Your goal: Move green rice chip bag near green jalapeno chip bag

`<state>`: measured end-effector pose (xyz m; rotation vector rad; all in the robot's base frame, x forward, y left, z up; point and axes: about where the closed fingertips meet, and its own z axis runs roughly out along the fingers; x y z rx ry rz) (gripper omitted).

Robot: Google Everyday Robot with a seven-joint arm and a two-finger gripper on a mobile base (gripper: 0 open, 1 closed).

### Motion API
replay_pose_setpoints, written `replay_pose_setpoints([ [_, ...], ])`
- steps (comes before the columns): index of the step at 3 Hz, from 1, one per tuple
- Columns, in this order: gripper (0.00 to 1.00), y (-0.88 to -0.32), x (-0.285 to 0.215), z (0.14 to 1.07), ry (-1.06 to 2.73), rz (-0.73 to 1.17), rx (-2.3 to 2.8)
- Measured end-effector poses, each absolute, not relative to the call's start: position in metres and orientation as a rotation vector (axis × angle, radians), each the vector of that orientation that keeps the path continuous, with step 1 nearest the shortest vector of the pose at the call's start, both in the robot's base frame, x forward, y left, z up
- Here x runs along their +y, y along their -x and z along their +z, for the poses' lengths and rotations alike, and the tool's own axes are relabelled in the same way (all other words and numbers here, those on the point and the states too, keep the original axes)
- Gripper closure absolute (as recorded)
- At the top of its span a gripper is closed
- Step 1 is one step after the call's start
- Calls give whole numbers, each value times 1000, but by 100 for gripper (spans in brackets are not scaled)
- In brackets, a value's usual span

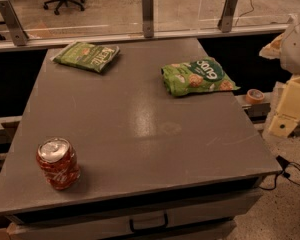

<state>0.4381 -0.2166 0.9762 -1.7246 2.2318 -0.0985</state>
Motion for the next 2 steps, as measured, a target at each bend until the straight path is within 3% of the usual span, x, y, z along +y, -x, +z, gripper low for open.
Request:
replay_pose_setpoints([
  [2, 0, -445, -212, 971, 1718, -88, 2210],
])
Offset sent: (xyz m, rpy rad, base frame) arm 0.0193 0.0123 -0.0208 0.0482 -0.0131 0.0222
